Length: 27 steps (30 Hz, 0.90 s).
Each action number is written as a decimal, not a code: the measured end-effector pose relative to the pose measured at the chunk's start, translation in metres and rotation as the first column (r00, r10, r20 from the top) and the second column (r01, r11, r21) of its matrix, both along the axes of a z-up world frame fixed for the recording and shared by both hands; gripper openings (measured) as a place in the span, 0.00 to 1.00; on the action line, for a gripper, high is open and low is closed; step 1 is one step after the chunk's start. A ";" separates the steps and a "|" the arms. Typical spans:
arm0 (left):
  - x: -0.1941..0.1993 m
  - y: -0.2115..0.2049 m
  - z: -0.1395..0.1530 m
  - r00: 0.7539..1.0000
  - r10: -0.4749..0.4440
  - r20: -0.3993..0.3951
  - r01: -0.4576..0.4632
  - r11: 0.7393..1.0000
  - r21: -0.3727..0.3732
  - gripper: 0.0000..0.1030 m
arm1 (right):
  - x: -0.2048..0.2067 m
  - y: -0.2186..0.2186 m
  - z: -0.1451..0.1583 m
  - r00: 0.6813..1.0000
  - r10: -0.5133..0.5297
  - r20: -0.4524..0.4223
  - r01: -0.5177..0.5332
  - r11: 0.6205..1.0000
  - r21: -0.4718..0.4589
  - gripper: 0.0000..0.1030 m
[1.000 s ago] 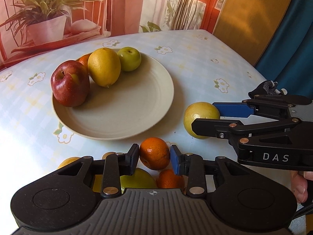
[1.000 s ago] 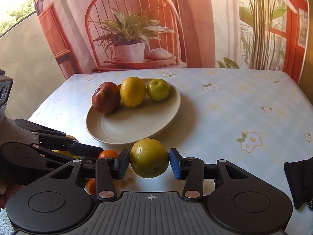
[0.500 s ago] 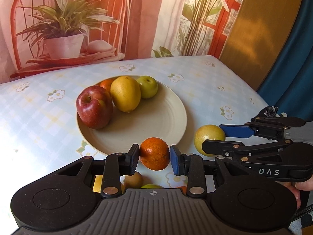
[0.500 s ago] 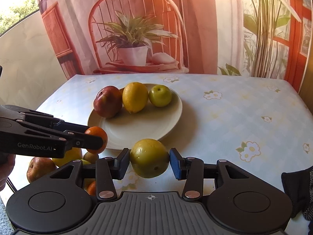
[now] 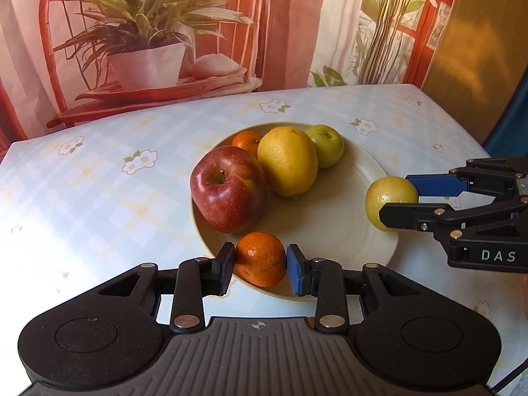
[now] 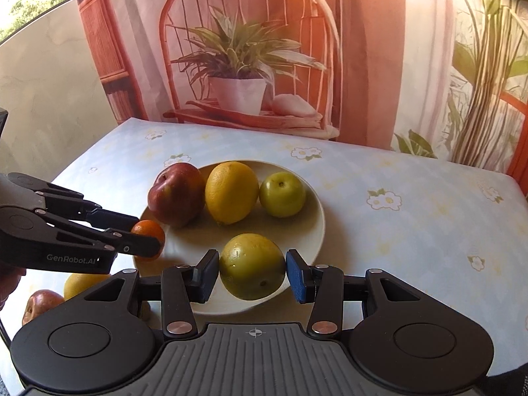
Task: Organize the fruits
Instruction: 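Carry the citrus and tangerine onto the plate with both tools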
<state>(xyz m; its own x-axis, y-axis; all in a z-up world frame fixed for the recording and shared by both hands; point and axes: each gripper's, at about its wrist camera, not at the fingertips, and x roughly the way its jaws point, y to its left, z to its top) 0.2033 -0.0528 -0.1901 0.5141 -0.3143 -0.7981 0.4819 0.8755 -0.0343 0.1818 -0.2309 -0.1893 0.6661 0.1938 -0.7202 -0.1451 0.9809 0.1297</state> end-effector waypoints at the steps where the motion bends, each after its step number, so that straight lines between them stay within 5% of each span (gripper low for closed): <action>1: 0.002 0.001 -0.001 1.000 0.000 0.004 0.000 1.000 0.003 0.35 | 0.004 0.000 -0.002 1.000 0.000 -0.006 0.000 1.000 -0.003 0.40; 27: 0.022 0.003 -0.005 0.997 0.017 0.081 -0.021 0.999 0.045 0.35 | 0.050 0.008 -0.019 1.000 0.007 0.003 -0.007 0.988 -0.155 0.40</action>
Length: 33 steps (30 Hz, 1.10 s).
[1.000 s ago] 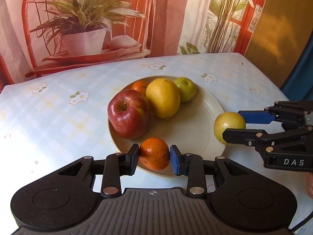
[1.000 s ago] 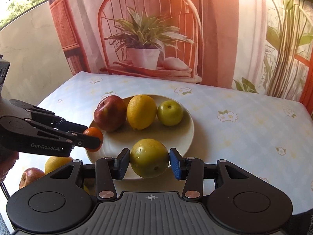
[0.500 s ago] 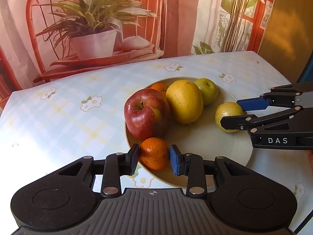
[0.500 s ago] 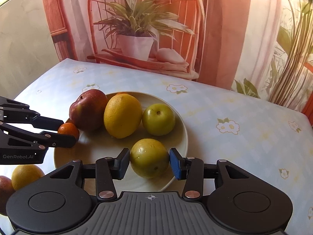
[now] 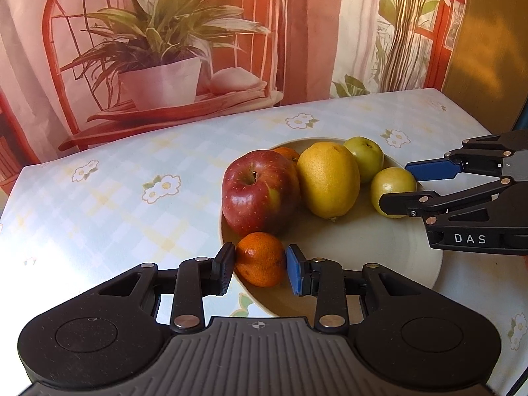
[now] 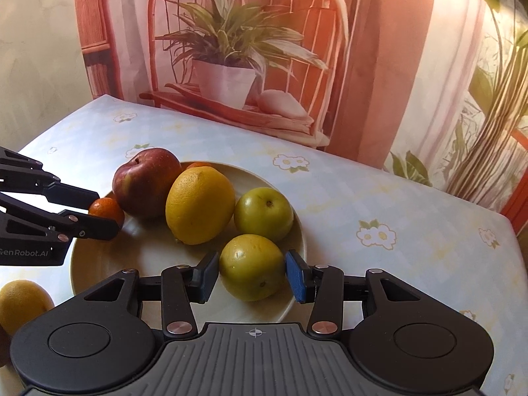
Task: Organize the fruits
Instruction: 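Carry the citrus and tangerine onto the plate with both tools, then open both tools to release the fruits on the plate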
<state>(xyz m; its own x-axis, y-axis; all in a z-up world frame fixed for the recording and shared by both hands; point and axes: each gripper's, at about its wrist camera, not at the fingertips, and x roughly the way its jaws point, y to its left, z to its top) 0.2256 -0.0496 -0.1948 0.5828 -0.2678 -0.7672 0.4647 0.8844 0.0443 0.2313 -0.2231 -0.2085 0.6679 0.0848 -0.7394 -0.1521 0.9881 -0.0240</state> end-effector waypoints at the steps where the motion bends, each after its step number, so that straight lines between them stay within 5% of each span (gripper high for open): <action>1: 0.001 0.000 0.000 1.000 0.005 0.000 -0.005 1.000 -0.005 0.35 | 0.000 -0.001 0.000 1.000 -0.003 0.000 0.003 1.000 0.006 0.40; 17: -0.008 0.007 0.007 1.000 0.015 -0.015 -0.015 0.999 -0.052 0.36 | -0.013 -0.001 0.010 0.999 -0.037 0.008 0.037 0.999 0.035 0.42; 33: -0.048 0.024 0.039 0.997 0.064 0.037 -0.061 0.996 -0.061 0.36 | -0.058 0.003 0.040 0.992 -0.109 0.056 0.098 0.981 0.168 0.42</action>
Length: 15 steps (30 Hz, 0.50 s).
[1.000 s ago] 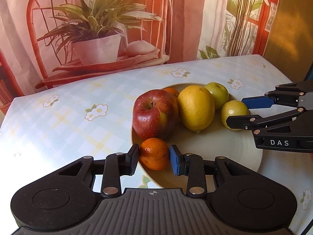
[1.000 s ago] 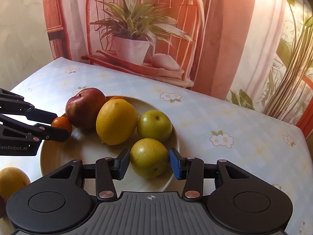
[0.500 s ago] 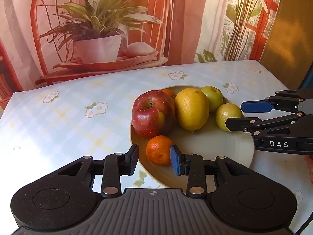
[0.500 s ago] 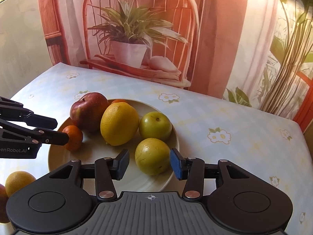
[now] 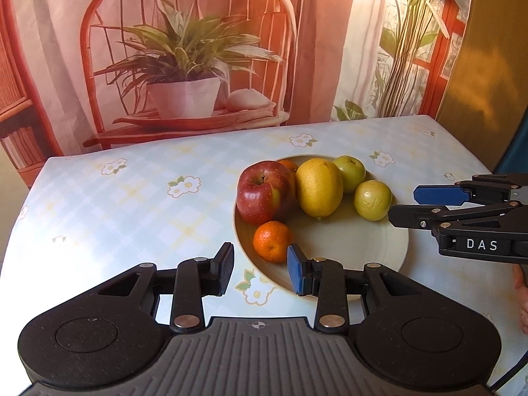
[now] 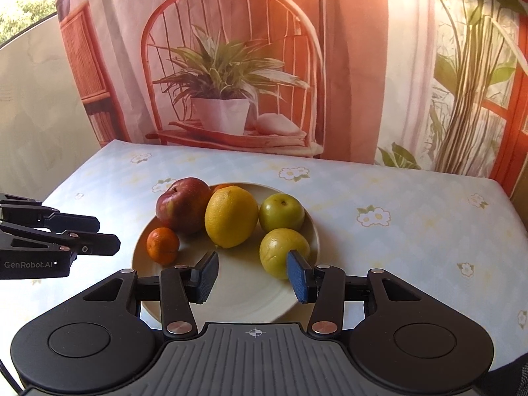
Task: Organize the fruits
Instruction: 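Open both tools to release the fruits on the plate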
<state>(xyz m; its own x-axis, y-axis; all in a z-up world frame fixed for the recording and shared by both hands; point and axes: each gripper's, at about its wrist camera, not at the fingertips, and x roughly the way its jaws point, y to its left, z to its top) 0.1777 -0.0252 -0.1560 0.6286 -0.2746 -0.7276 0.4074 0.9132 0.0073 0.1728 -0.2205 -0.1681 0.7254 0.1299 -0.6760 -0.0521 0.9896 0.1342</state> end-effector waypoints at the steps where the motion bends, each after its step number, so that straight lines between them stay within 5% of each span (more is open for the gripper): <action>1: -0.003 0.002 0.002 1.000 0.010 0.005 -0.010 1.000 0.003 0.36 | -0.003 0.002 0.001 1.000 -0.001 0.003 0.001 1.000 0.002 0.42; 15: -0.037 0.032 0.015 0.993 0.102 0.052 -0.102 0.995 -0.012 0.36 | -0.045 0.028 -0.001 1.000 -0.009 0.023 0.008 0.999 0.053 0.42</action>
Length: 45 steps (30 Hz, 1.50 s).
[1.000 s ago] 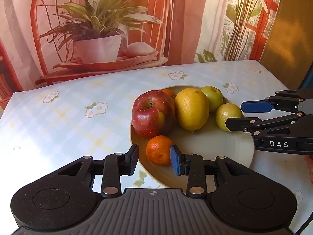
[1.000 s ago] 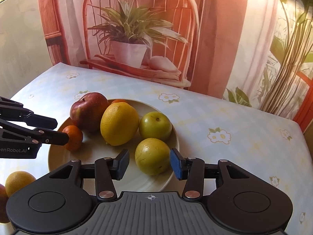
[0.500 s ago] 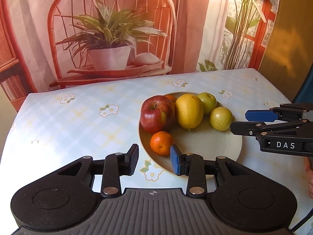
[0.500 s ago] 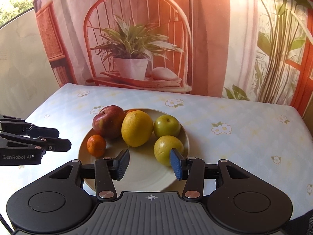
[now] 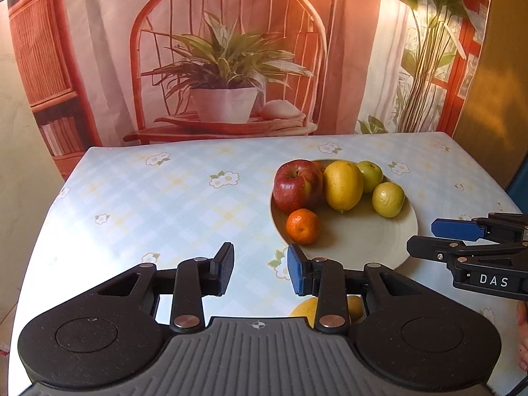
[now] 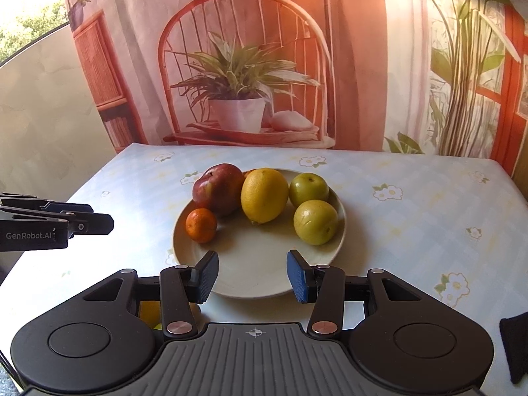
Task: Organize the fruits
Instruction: 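Open both tools to release the fruits on the plate, then withdraw both tools from the plate back toward the pile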
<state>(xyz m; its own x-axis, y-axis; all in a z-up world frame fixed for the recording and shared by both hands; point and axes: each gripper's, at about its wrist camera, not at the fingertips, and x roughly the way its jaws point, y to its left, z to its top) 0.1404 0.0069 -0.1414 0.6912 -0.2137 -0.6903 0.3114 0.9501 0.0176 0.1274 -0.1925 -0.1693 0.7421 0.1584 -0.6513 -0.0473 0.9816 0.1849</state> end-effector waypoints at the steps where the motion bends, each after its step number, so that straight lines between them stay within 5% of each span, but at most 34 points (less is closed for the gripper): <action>1: -0.002 0.002 0.000 1.000 0.004 0.001 -0.004 1.000 -0.002 0.36 | -0.002 0.002 -0.001 1.000 -0.001 0.000 0.001 1.000 0.003 0.42; 45: -0.039 0.029 -0.014 0.997 0.068 -0.024 -0.069 0.995 -0.066 0.36 | -0.037 0.034 -0.012 0.999 0.053 -0.011 -0.053 0.998 -0.016 0.41</action>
